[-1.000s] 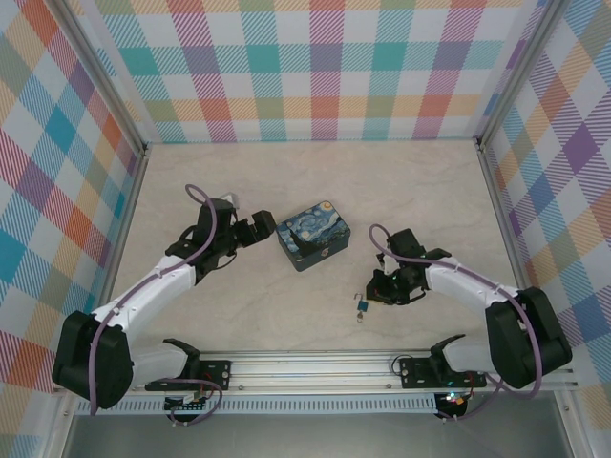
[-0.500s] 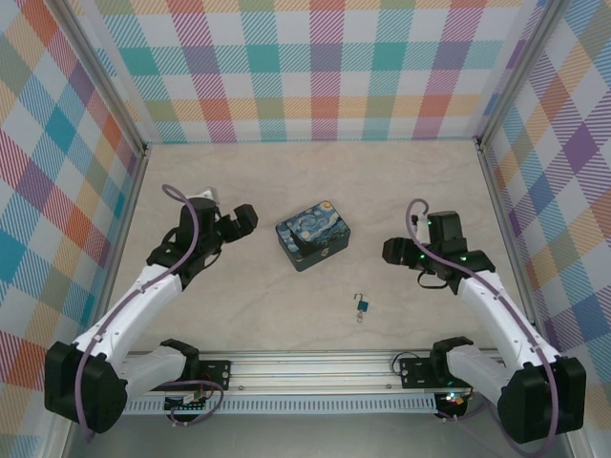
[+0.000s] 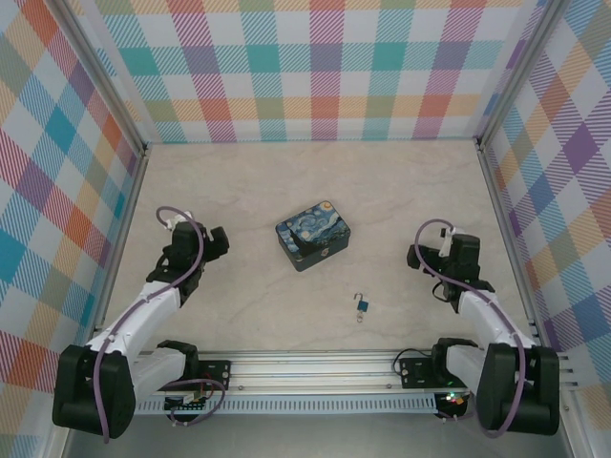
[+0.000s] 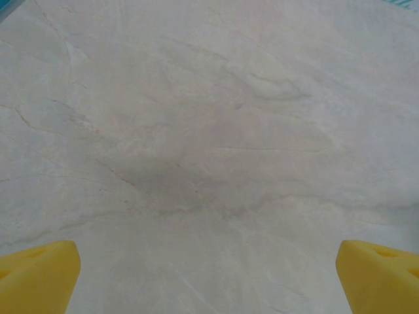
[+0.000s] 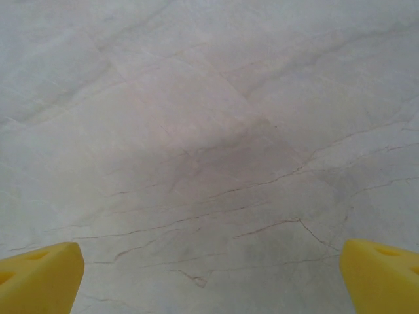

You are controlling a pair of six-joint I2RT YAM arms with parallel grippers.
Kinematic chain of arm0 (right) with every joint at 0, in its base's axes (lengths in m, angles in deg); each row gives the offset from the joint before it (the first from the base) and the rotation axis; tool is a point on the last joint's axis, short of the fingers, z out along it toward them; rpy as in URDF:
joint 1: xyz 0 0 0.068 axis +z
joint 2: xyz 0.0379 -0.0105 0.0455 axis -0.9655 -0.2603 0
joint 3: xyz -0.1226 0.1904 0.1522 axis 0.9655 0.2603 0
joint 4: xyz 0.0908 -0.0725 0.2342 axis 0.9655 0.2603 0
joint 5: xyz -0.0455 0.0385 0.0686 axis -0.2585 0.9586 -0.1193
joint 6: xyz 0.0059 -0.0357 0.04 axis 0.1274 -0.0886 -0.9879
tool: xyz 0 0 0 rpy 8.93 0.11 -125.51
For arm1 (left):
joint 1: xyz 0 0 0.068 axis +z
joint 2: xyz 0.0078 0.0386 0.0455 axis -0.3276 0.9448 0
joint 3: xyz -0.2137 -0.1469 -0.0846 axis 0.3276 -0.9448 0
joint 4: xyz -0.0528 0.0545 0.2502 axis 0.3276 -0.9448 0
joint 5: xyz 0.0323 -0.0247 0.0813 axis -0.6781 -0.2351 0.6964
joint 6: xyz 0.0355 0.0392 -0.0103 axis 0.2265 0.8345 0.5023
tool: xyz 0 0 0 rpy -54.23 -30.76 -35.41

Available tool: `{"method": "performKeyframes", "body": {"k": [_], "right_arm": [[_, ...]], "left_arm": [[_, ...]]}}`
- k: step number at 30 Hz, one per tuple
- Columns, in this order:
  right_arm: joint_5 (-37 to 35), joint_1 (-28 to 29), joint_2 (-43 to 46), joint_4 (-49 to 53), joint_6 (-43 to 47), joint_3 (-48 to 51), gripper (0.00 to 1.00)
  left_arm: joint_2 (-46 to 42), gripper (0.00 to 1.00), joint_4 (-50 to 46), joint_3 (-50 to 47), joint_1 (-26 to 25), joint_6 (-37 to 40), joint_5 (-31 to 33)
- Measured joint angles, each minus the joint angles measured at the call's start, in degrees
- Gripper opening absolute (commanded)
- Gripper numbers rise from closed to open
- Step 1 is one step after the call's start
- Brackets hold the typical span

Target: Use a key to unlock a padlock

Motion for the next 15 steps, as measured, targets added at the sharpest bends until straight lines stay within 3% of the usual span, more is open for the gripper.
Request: {"method": "performKeyframes", "body": {"k": [8,15], "right_arm": [[2.29,-0.04,-9.31,-21.97,1.81,0.76,1.00],[6.25,-0.35,-22.71,-41.64,3.10,0.87,1.00]], "left_arm": [[0.44,1.00,10.95,-5.18,0.31,7.58,1.07],[8.22,1.00,22.64,-8.46,1.03,12.41,-2.73]]}}
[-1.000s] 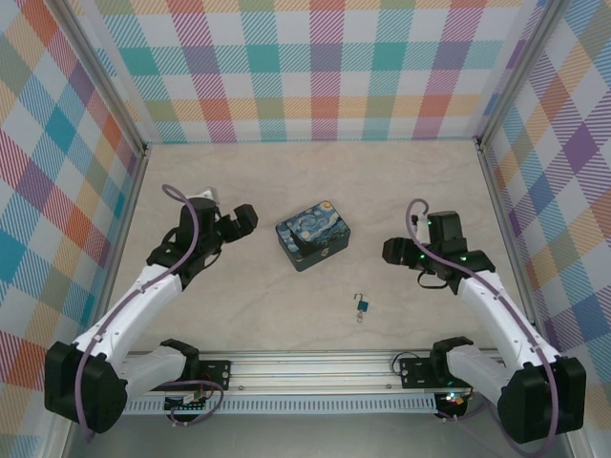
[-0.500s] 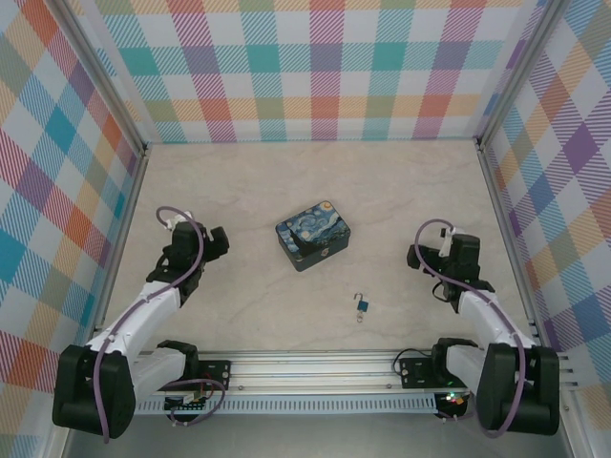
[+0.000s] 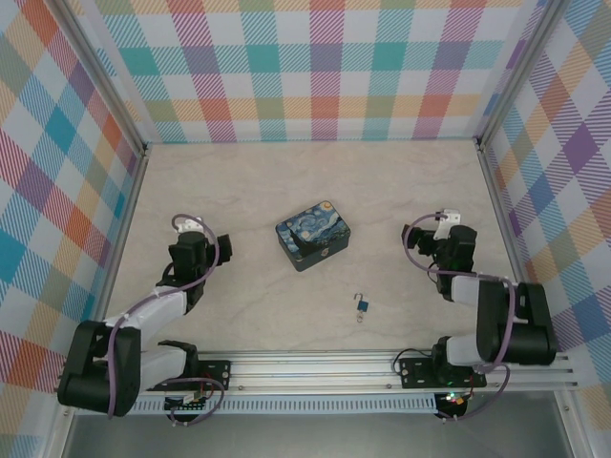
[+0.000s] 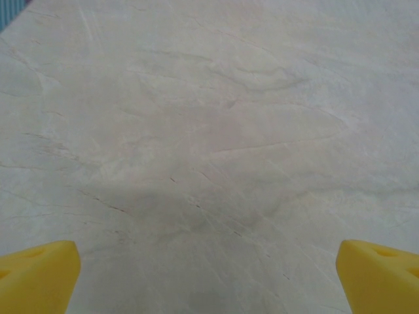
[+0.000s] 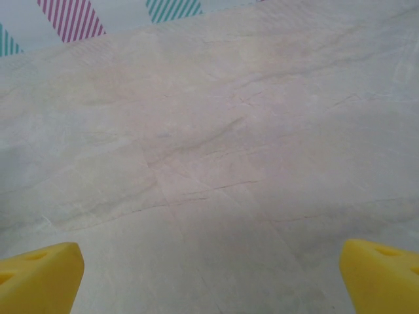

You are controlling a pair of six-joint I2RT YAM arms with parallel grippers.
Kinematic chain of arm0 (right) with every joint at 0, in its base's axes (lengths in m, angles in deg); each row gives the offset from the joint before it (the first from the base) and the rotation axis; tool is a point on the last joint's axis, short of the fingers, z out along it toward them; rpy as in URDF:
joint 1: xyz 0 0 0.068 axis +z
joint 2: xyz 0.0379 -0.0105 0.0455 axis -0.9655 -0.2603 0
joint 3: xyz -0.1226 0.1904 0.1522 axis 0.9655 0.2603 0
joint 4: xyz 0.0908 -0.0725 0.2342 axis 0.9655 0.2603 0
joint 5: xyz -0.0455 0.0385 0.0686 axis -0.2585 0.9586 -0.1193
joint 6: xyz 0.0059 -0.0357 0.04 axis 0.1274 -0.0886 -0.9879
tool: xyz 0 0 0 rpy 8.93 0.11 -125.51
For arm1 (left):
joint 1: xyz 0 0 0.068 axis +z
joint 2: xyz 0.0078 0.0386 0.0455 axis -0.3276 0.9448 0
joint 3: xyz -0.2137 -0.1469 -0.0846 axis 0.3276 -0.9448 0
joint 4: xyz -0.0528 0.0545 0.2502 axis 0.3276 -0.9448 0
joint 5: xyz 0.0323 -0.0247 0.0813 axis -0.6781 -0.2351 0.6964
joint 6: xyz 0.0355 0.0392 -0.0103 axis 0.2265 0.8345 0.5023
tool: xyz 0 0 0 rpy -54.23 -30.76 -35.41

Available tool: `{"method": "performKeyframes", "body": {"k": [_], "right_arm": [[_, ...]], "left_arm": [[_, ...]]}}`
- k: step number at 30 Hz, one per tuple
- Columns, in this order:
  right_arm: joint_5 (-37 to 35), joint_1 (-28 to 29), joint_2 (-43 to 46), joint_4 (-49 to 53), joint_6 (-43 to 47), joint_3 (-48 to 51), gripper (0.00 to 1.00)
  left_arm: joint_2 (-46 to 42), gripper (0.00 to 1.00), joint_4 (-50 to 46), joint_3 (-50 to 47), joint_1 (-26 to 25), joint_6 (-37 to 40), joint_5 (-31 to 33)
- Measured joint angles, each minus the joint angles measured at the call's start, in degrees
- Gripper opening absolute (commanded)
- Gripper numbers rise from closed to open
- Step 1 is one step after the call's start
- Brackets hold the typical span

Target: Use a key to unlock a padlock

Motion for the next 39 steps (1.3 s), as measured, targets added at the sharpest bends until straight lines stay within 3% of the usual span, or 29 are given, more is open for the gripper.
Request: {"method": "performKeyframes", "body": {"k": [3,12,17,39], "right_arm": [[0.87,0.00,-5.18,-4.39,-0.07,0.22,1.00],[-0.26,1.79,-5.44,-4.55,1.27,-3.26,1.00],[-0.68,1.97,-5.44,-3.91,1.42,-3.28,1.00],[-1.95,3.21,-5.44,-2.45,2.95,-4.11,1.00]], "left_arm": [[2.75,1.00,4.02,-0.11,0.00,2.67,-2.25],[10.80,1.00,18.60,-0.15,1.18,8.26,-8.02],[20.06,1.00,28.92,-0.52,1.60,9.14,-10.32],[22.08,1.00,28.24,2.34,4.22,5.62,-7.37]]}}
